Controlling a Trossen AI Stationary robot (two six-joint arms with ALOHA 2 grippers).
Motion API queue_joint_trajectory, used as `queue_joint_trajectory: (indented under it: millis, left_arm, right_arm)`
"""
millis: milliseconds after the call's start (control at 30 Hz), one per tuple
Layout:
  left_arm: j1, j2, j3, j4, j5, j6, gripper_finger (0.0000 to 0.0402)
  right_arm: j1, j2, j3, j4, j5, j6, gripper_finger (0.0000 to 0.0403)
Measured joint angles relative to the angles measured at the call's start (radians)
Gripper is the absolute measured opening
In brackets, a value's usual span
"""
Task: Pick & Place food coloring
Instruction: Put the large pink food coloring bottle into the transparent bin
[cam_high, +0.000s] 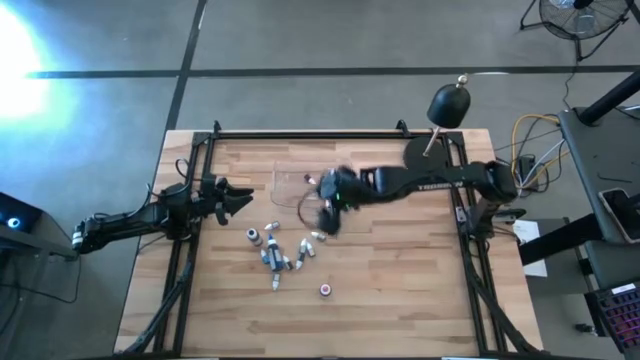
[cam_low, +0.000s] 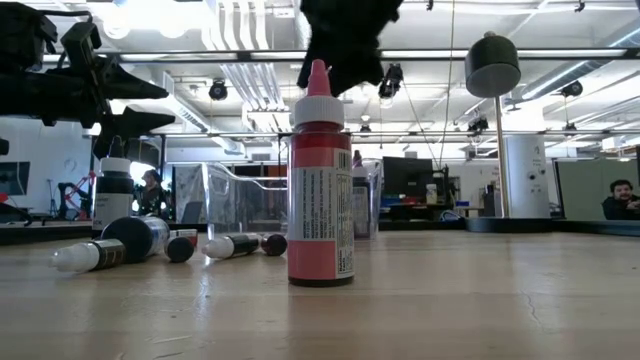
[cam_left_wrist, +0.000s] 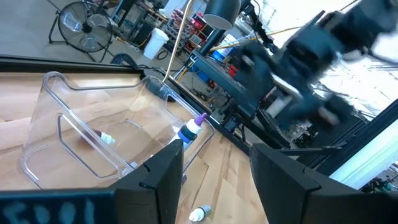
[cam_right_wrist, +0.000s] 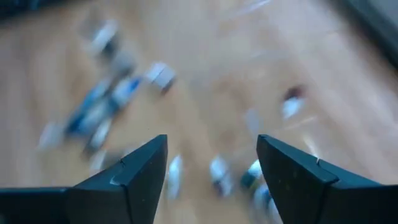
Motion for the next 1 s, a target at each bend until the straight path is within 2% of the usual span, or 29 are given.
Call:
queue_joint_trajectory:
  millis: [67,167,500,633,733,1000]
  left_arm:
    - [0.0,0.0,0.0,0.0,0.0,0.0,0.0161]
    - [0.0,0.0,0.0,0.0,0.0,0.0,0.0161]
    - [0.0,0.0,0.0,0.0,0.0,0.0,0.0161]
    - [0.0,0.0,0.0,0.0,0.0,0.0,0.0161]
    - [0.0,0.0,0.0,0.0,0.0,0.0,0.0161]
    - [0.0,0.0,0.0,0.0,0.0,0.0,0.0161]
  right_arm:
    - [0.041,0.005,-0.013,-0.07,-0.062,-0.041,0.0245]
    - [0.108,0.012,-0.037,-0.149,-0.071,-0.084,0.0241]
    - [0.311,0.016,-0.059,-0.081,-0.07,-0.477,0.0244]
    - [0.331,0.016,-0.089,0.06,-0.074,-0.5,0.0256]
    - [0.338,0.016,-0.128,0.199,-0.122,-0.471,0.0265]
    - [0.402,0.046,-0.149,0.281,-0.149,-0.449,0.029]
